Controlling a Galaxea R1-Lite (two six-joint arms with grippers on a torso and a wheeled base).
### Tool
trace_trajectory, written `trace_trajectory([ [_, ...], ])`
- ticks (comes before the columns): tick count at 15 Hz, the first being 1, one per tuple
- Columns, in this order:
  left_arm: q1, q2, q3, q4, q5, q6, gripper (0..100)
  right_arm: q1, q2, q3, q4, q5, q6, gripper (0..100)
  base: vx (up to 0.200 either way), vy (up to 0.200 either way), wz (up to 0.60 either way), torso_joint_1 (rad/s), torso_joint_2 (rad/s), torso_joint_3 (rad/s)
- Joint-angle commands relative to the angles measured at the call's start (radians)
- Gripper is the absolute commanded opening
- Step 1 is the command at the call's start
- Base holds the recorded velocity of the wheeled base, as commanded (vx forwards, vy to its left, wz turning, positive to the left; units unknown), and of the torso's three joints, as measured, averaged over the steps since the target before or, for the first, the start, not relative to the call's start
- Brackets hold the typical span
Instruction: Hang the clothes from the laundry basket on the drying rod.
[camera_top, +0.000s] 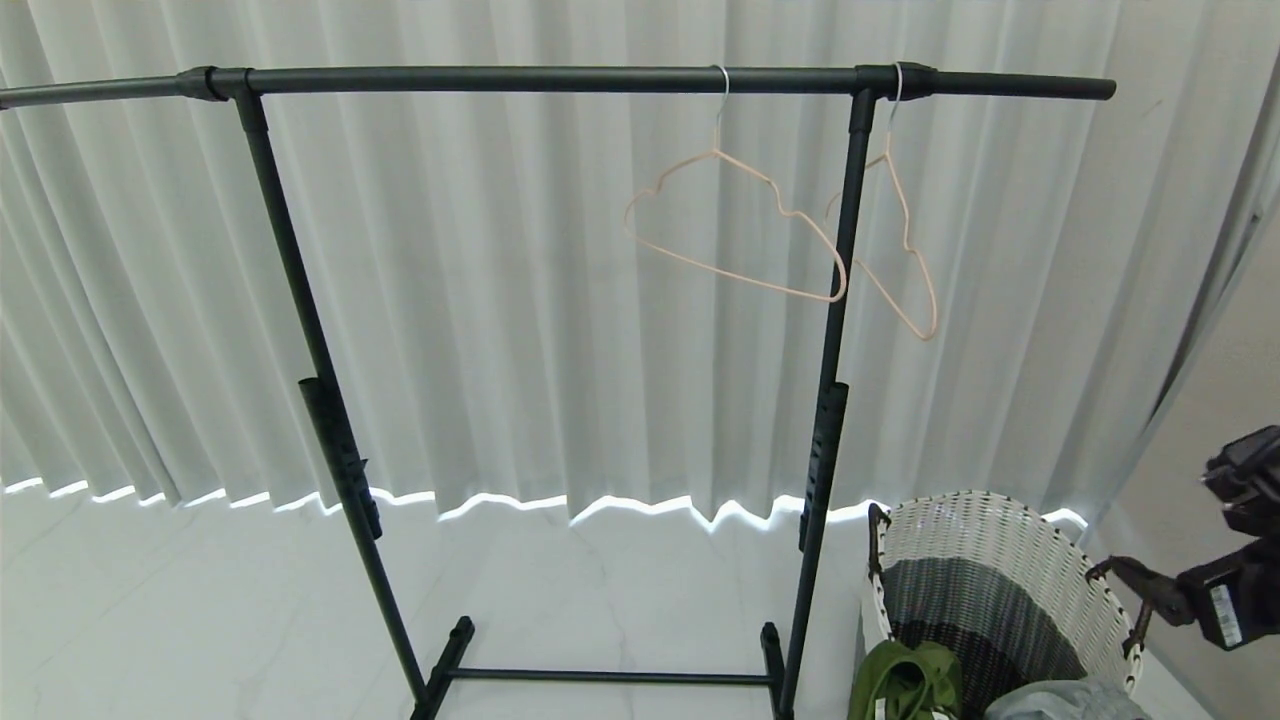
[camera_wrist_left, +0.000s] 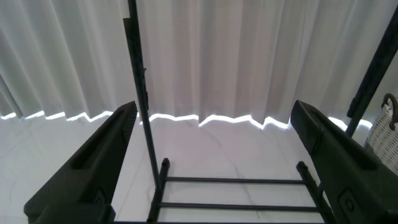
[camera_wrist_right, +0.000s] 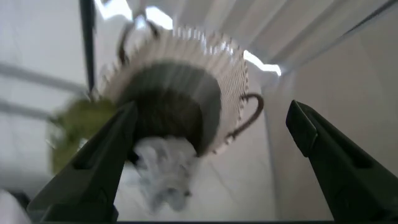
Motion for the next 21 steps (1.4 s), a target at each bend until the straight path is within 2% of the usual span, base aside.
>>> trace_trajectory([
  [1, 0.000, 0.000, 0.000, 0.000, 0.001, 0.000, 100, -0.044, 0.251, -0.010, -0.029, 0.011, -0.128, 100, 0.000, 0.000, 0.00, 0.000, 0.00, 0.000],
  [3, 0.000, 0.000, 0.000, 0.000, 0.000, 0.000, 100, -0.089, 0.339, -0.010, -0.029, 0.019, -0.307, 100, 0.000, 0.000, 0.00, 0.000, 0.00, 0.000],
  [4, 0.000, 0.000, 0.000, 0.000, 0.000, 0.000, 100, -0.133, 0.371, -0.010, -0.029, 0.022, -0.425, 100, 0.000, 0.000, 0.00, 0.000, 0.00, 0.000],
  [6, 0.000, 0.000, 0.000, 0.000, 0.000, 0.000, 100, -0.227, 0.414, -0.013, -0.025, 0.066, -0.662, 100, 0.000, 0.000, 0.00, 0.000, 0.00, 0.000],
  [8, 0.000, 0.000, 0.000, 0.000, 0.001, 0.000, 100, -0.279, 0.452, -0.007, -0.020, 0.127, -0.829, 100, 0.000, 0.000, 0.00, 0.000, 0.00, 0.000],
  [10, 0.000, 0.000, 0.000, 0.000, 0.000, 0.002, 100, -0.282, 0.480, 0.021, -0.014, 0.150, -0.872, 100, 0.000, 0.000, 0.00, 0.000, 0.00, 0.000],
  [15, 0.000, 0.000, 0.000, 0.000, 0.000, 0.002, 100, -0.304, 0.558, 0.078, -0.034, 0.158, -0.873, 100, 0.000, 0.000, 0.00, 0.000, 0.00, 0.000],
  [18, 0.000, 0.001, 0.000, 0.000, 0.000, 0.002, 100, -0.313, 0.636, 0.078, -0.089, 0.157, -0.873, 100, 0.000, 0.000, 0.00, 0.000, 0.00, 0.000],
  [21, 0.000, 0.001, 0.000, 0.000, 0.000, 0.002, 100, -0.313, 0.708, 0.078, -0.218, 0.157, -0.869, 100, 0.000, 0.000, 0.00, 0.000, 0.00, 0.000],
])
